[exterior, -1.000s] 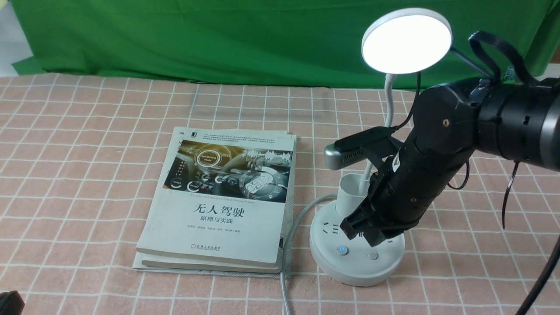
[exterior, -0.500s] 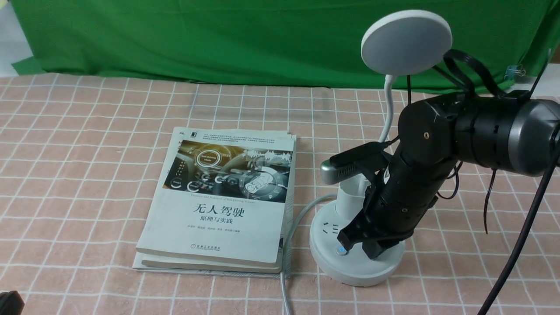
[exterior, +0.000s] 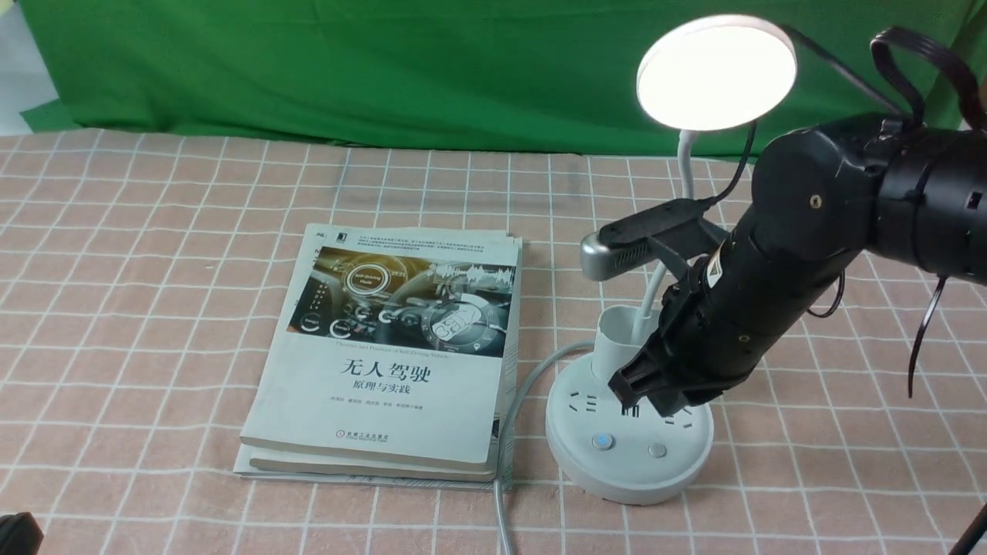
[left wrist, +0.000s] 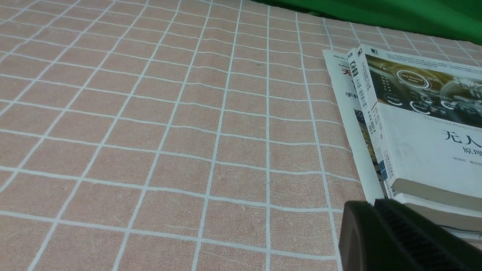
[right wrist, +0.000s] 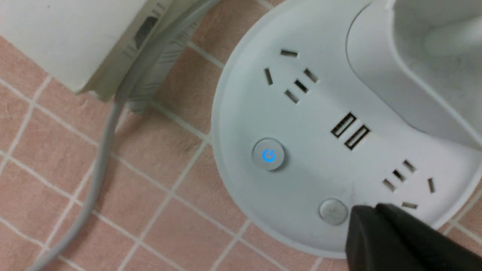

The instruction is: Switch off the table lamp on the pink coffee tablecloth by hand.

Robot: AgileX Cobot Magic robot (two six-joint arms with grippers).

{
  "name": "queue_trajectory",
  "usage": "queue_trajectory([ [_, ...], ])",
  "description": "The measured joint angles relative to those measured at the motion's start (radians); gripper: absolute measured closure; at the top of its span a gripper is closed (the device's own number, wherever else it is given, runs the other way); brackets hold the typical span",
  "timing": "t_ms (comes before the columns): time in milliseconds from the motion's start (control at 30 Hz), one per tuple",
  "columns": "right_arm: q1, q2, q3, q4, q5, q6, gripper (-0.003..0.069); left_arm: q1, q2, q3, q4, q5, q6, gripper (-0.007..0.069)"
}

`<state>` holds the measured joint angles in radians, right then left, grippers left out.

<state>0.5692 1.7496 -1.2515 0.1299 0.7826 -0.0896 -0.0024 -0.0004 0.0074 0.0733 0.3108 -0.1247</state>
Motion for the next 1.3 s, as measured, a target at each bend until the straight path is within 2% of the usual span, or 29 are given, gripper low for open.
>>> queue_trajectory([
  [300,0.009,0.121,-0.001,-0.004,-0.008,0.0,0.0595,0.0,0.0,0.0,0.0,0.0,0.0,0.0618],
  [600,0.009,0.098,0.0,-0.004,-0.011,0.0,0.0593,0.0,0.0,0.0,0.0,0.0,0.0,0.0618],
  [833,0.009,-0.056,0.03,-0.004,0.009,0.031,0.0592,0.0,0.0,0.0,0.0,0.0,0.0,0.0618],
  [1100,0.009,-0.347,0.265,-0.004,0.01,0.046,0.0592,0.0,0.0,0.0,0.0,0.0,0.0,0.0618],
  [1300,0.009,-0.506,0.34,0.001,0.057,0.046,0.058,0.0,0.0,0.0,0.0,0.0,0.0,0.0618],
])
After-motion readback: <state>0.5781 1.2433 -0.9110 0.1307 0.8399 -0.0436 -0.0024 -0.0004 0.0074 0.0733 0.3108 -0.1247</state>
